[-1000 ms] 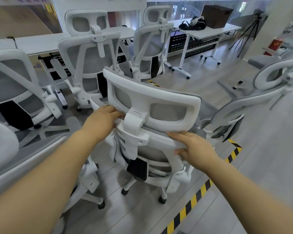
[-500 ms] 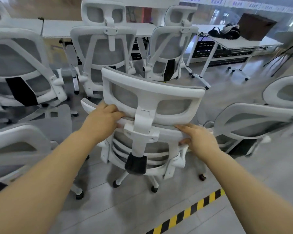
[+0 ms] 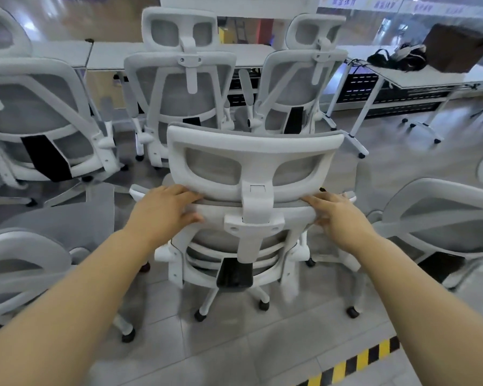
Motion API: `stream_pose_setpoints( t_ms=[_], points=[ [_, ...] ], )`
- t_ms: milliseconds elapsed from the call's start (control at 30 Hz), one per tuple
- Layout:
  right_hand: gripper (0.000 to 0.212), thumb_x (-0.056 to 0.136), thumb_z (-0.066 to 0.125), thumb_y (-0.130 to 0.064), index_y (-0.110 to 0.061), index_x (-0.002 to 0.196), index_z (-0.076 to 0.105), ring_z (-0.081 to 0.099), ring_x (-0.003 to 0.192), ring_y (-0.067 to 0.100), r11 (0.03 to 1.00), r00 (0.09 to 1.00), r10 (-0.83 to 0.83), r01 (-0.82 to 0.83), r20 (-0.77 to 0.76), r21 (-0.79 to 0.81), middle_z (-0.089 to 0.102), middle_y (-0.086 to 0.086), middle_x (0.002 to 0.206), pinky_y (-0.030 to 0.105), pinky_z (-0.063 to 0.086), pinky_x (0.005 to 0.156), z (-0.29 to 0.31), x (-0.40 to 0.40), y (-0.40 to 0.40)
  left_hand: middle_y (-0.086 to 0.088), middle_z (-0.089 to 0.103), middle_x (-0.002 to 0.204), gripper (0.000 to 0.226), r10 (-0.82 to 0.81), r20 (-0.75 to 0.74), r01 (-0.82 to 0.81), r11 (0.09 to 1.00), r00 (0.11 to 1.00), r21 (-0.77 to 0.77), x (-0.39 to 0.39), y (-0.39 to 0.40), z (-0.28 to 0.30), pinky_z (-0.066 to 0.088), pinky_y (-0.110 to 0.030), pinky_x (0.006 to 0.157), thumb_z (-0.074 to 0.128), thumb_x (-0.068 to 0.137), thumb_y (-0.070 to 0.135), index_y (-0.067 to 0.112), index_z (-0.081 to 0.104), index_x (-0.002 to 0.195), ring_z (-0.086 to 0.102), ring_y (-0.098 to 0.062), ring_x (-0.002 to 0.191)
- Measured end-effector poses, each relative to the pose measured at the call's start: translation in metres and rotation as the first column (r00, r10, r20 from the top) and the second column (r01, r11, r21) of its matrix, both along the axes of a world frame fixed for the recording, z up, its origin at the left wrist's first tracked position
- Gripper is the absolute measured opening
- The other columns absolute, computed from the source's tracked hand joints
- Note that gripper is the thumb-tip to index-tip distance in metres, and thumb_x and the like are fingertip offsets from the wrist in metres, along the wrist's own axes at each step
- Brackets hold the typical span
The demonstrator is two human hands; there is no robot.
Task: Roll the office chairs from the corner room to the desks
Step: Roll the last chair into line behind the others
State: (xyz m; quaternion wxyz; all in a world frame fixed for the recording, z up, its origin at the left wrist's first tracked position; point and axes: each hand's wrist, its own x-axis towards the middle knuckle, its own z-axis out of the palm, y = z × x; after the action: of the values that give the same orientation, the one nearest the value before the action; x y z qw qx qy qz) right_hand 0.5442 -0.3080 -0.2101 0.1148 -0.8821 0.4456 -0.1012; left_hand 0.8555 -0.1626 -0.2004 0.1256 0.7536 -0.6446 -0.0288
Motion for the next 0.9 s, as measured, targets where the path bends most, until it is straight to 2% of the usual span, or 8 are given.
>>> stream_pose_setpoints(
  t_ms=[133,233,367,467,600,667,767,900],
  points=[
    [0.059,0.088,0.057,-0.005,-0.03,0.14,0.042,0.036,0.129,0.024,0.997,0.997,0.054,-0.051,-0.055,0.055,0.045,-0.001,0.141,0.05,0.025,0.111,0.006,0.005,-0.025,0.001,0.06,0.121,0.041,0.034,-0.034,-0.035,0.999,0.999,-0.035,-0.002,-0.008,-0.001,0.044,-0.036,0.083,0.061,0.084,0.044,0.025,0.061,0.12,0.055,-0.028,0.109],
    [0.056,0.092,0.053,-0.01,-0.03,0.142,0.038,0.032,0.132,0.023,0.991,0.988,0.109,-0.099,-0.107,0.092,0.041,-0.003,0.144,0.051,0.023,0.113,0.013,0.01,-0.04,0.002,0.059,0.123,0.041,0.091,-0.048,-0.092,0.995,0.995,-0.027,-0.008,-0.013,0.002,0.042,-0.034,0.08,0.06,0.085,0.042,0.027,0.059,0.123,0.053,-0.027,0.111],
    [0.051,0.096,0.049,-0.015,-0.029,0.143,0.037,0.033,0.133,0.024,0.983,0.975,0.178,-0.169,-0.133,0.077,0.041,-0.001,0.145,0.048,0.023,0.114,0.017,0.012,-0.061,0.004,0.057,0.127,0.042,0.193,-0.058,-0.193,0.981,0.98,-0.003,-0.022,-0.019,0.004,0.043,-0.04,0.092,0.058,0.088,0.039,0.032,0.054,0.128,0.051,-0.028,0.115],
    [0.051,0.096,0.048,-0.011,-0.027,0.143,0.038,0.037,0.128,0.024,0.969,0.962,0.244,-0.239,-0.123,0.056,0.044,-0.001,0.143,0.047,0.022,0.114,0.016,0.012,-0.073,0.002,0.059,0.124,0.04,0.277,-0.054,-0.277,0.961,0.959,-0.007,-0.033,-0.019,0.004,0.045,-0.04,0.09,0.059,0.088,0.034,0.029,0.055,0.128,0.051,-0.028,0.115],
    [0.048,0.097,0.046,-0.011,-0.024,0.142,0.04,0.039,0.129,0.025,0.947,0.94,0.32,-0.319,-0.114,0.034,0.046,0.0,0.143,0.048,0.009,0.118,0.013,0.015,-0.083,-0.001,0.059,0.125,0.04,0.35,-0.053,-0.35,0.937,0.935,0.009,-0.042,-0.016,0.006,0.049,-0.046,0.088,0.059,0.088,0.03,0.027,0.054,0.128,0.05,-0.026,0.117],
    [0.048,0.096,0.046,-0.01,-0.023,0.142,0.04,0.041,0.128,0.026,0.936,0.93,0.352,-0.352,-0.105,0.02,0.047,0.002,0.141,0.051,0.012,0.117,0.012,0.018,-0.085,-0.003,0.059,0.125,0.041,0.39,-0.066,-0.388,0.921,0.919,0.037,-0.044,-0.012,0.007,0.048,-0.047,0.089,0.059,0.089,0.03,0.027,0.054,0.129,0.05,-0.026,0.118],
    [0.047,0.095,0.048,-0.01,-0.021,0.14,0.043,0.041,0.126,0.029,0.921,0.915,0.386,-0.389,-0.115,-0.004,0.05,0.004,0.138,0.053,0.022,0.113,0.01,0.024,-0.084,-0.005,0.058,0.127,0.041,0.448,-0.101,-0.442,0.894,0.888,0.075,-0.045,-0.006,0.011,0.044,-0.04,0.092,0.059,0.089,0.03,0.022,0.055,0.129,0.048,-0.025,0.12],
    [0.046,0.095,0.047,-0.009,-0.021,0.14,0.043,0.041,0.128,0.029,0.912,0.908,0.407,-0.41,-0.099,-0.011,0.05,0.004,0.138,0.051,0.013,0.117,0.008,0.033,-0.075,-0.006,0.057,0.129,0.042,0.494,-0.152,-0.483,0.869,0.856,0.104,-0.044,0.007,0.016,0.041,-0.036,0.093,0.063,0.087,0.027,0.018,0.057,0.127,0.05,-0.024,0.12]
  ],
)
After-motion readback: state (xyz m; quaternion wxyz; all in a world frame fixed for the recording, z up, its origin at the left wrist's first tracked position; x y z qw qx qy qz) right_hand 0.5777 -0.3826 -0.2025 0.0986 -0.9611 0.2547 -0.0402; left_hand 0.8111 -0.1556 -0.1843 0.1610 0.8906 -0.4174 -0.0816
